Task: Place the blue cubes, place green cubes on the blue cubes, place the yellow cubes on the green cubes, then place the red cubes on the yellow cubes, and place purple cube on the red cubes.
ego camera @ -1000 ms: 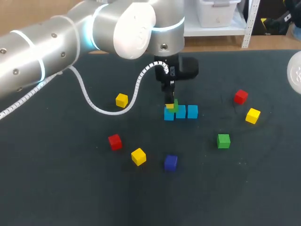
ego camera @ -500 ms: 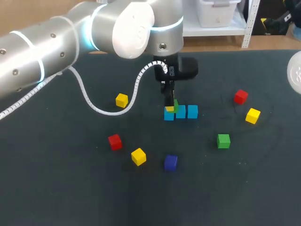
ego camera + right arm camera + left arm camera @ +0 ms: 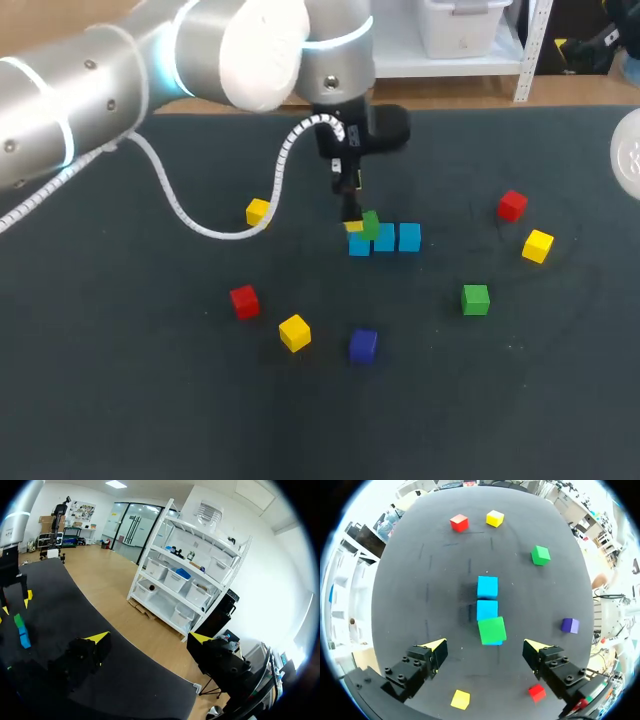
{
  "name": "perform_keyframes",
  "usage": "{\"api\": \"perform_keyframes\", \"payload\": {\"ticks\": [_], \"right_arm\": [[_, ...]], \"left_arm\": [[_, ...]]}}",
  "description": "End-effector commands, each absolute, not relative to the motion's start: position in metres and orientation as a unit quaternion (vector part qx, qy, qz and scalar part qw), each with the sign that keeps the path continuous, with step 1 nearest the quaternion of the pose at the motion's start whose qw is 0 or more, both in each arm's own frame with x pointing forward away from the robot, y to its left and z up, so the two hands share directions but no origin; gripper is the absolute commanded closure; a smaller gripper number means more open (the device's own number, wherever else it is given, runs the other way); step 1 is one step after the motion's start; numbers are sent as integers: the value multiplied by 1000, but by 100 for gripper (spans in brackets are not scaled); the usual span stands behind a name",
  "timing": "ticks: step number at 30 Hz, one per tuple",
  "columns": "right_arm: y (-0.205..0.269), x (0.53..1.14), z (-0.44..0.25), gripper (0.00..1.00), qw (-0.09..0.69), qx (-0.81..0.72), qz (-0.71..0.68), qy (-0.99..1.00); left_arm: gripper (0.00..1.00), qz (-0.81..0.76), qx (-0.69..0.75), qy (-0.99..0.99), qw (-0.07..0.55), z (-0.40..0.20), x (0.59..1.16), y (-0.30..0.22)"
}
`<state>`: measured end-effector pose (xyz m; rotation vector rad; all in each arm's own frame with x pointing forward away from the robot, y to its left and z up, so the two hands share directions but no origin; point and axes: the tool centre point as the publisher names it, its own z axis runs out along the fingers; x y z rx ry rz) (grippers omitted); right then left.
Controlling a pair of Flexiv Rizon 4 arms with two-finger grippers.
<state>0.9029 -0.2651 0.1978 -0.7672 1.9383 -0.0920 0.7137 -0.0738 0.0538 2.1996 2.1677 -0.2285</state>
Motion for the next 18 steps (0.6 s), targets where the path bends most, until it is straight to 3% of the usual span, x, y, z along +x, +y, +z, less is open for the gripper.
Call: {"api": "perform_keyframes", "payload": {"ticks": [1, 10, 18], "right_arm": [[-264, 902, 199, 0, 503, -316, -40, 804], [-264, 902, 199, 0, 503, -316, -40, 804], [-264, 902, 199, 0, 503, -316, -40, 804]], "left_arm": [[0, -71, 704, 705, 44, 64, 701, -55], [0, -64, 691, 717, 60, 81, 691, -31], [0, -61, 718, 693, -6, 62, 692, -57]]}}
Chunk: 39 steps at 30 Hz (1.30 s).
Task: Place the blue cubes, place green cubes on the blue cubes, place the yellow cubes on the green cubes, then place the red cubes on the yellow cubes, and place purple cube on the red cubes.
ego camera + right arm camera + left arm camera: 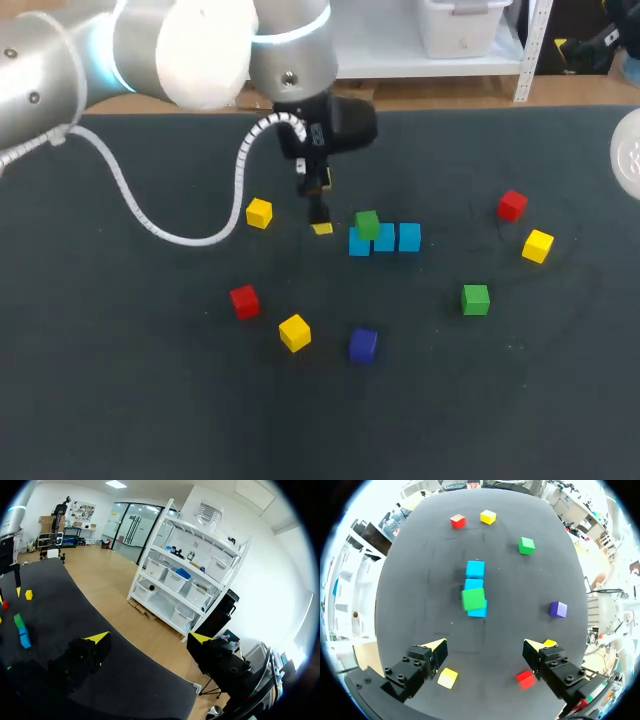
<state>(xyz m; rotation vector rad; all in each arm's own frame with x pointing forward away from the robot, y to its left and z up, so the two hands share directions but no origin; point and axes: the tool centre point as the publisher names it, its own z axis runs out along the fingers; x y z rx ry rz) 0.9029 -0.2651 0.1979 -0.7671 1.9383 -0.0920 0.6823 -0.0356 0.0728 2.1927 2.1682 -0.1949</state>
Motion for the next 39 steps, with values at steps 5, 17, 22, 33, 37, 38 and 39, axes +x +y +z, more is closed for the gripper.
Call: {"api": "perform_keyframes", "payload": {"ticks": [5, 17, 22, 33, 37, 38, 39], "right_arm": [[-264, 902, 199, 0, 503, -316, -40, 804], [-264, 902, 199, 0, 503, -316, -40, 804], [-264, 902, 199, 0, 503, -316, -40, 804], [-264, 902, 199, 0, 503, -316, -40, 804], [-264, 902, 199, 0, 503, -316, -40, 804], [-264, 902, 199, 0, 503, -316, -40, 804], [-264, 902, 199, 0, 503, -316, -40, 804]], "left_arm": [[0, -50, 733, 678, -37, 53, 696, -82], [0, -28, 732, 679, -49, 40, 713, -100], [0, -23, 734, 677, -54, 31, 717, -101], [0, -15, 728, 683, -55, 30, 721, -97], [0, -14, 728, 683, -56, 30, 721, -97], [0, -13, 728, 683, -56, 30, 721, -97], [0, -13, 728, 683, -56, 30, 721, -97]]}}
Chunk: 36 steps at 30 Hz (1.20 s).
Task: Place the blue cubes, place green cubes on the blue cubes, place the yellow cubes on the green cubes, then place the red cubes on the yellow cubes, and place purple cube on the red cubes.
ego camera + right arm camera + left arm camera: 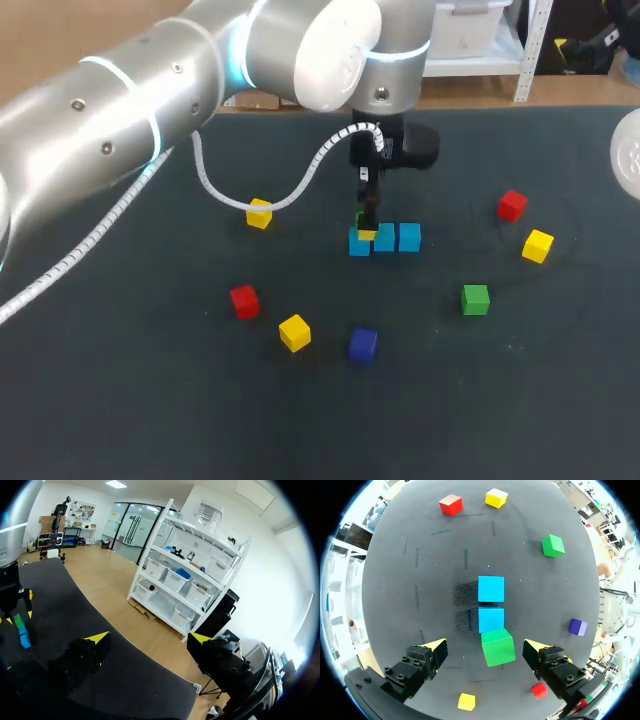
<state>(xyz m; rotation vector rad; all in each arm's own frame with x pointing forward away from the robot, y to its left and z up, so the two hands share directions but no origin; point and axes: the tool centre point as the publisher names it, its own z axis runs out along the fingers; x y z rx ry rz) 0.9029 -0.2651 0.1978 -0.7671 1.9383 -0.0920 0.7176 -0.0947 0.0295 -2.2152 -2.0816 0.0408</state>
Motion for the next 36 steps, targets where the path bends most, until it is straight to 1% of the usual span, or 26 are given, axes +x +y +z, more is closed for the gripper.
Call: {"api": "perform_keyframes", "payload": {"ticks": [1, 10, 11, 12, 13, 14, 15, 16, 25, 32, 36], "right_arm": [[-264, 902, 199, 0, 503, -316, -40, 804], [-264, 902, 199, 0, 503, -316, -40, 804], [-264, 902, 199, 0, 503, -316, -40, 804], [-264, 902, 199, 0, 503, -316, -40, 804], [-264, 902, 199, 0, 503, -316, -40, 804], [-264, 902, 199, 0, 503, -316, -40, 804], [-264, 902, 199, 0, 503, -316, -40, 804], [-264, 902, 199, 0, 503, -316, -40, 804], [-264, 902, 199, 0, 503, -316, -40, 804], [-264, 902, 199, 0, 503, -316, -40, 804], [-264, 902, 199, 0, 503, -316, -40, 804]], "left_arm": [[0, 12, -728, -683, 57, 30, 721, -97], [0, 11, -728, -683, 58, 30, 720, -97], [4, 11, -728, -683, 58, 30, 720, -97], [12, 11, -728, -683, 59, 29, 720, -97], [25, 11, -728, -683, 59, 29, 720, -97], [33, 11, -728, -683, 59, 29, 720, -97], [44, 11, -728, -683, 60, 29, 720, -97], [51, 12, -727, -683, 60, 28, 720, -97], [53, 15, -729, -682, 62, 26, 719, -98], [53, 16, -731, -679, 60, 27, 718, -99], [58, 16, -733, -678, 59, 28, 717, -99]]}}
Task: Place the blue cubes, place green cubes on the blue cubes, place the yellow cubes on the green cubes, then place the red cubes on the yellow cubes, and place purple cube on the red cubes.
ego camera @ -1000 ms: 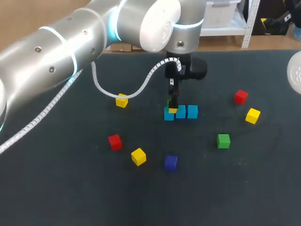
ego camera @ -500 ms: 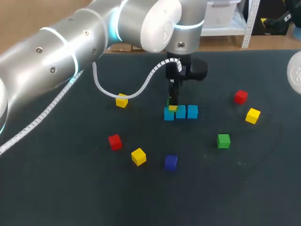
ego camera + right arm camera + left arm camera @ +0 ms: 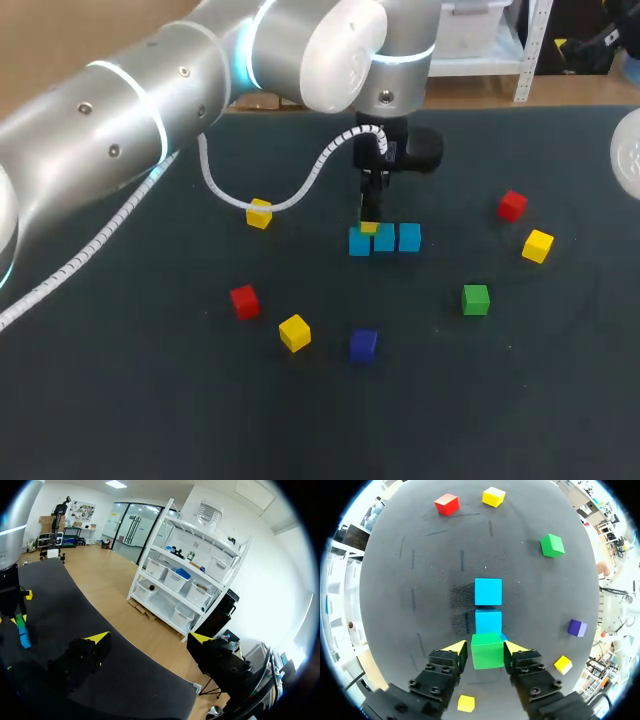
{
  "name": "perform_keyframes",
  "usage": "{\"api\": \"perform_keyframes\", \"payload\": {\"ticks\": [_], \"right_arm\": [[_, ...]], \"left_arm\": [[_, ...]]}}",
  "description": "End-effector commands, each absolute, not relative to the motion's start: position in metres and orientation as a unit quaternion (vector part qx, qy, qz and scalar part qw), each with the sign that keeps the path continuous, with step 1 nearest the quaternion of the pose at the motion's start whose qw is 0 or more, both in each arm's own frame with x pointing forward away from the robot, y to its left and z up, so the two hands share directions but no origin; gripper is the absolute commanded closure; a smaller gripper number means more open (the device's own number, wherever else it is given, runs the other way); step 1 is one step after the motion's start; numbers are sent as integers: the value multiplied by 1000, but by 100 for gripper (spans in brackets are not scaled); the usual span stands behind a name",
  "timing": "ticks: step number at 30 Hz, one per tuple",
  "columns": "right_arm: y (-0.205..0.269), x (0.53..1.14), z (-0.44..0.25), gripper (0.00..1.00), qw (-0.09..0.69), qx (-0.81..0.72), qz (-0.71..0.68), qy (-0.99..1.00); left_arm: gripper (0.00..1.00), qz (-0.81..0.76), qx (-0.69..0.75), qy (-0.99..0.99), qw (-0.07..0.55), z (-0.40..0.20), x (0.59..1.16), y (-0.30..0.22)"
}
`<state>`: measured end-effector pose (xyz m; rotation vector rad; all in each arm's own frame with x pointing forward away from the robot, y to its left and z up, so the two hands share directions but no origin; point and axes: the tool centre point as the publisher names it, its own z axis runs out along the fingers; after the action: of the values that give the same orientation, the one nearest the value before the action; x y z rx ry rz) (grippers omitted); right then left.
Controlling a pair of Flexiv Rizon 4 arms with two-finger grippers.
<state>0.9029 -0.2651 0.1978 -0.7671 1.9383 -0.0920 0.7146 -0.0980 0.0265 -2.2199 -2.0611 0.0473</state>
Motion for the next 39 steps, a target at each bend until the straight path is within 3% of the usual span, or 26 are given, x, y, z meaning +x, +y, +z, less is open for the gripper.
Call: {"api": "perform_keyframes", "payload": {"ticks": [1, 4, 10, 30, 34, 35, 36, 37, 39], "right_arm": [[-264, 902, 199, 0, 503, -316, -40, 804], [-264, 902, 199, 0, 503, -316, -40, 804], [-264, 902, 199, 0, 503, -316, -40, 804], [-264, 902, 199, 0, 503, -316, -40, 804], [-264, 902, 199, 0, 503, -316, -40, 804], [-264, 902, 199, 0, 503, -316, -40, 804], [-264, 902, 199, 0, 503, -316, -40, 804], [-264, 902, 199, 0, 503, -316, -40, 804], [-264, 902, 199, 0, 503, -316, -40, 804]], "left_arm": [[60, 16, -733, -677, 59, 28, 716, -99], [70, 17, -735, -676, 59, 28, 714, -98], [71, 20, -737, -674, 59, 29, 712, -97], [62, 28, -736, -673, 61, 24, 708, -98], [50, 31, -737, -672, 61, 24, 708, -98], [35, 31, -738, -672, 61, 24, 708, -98], [26, 32, -738, -671, 60, 23, 708, -98], [5, 33, -738, -671, 60, 24, 708, -98], [0, 34, -738, -671, 59, 24, 708, -98]]}}
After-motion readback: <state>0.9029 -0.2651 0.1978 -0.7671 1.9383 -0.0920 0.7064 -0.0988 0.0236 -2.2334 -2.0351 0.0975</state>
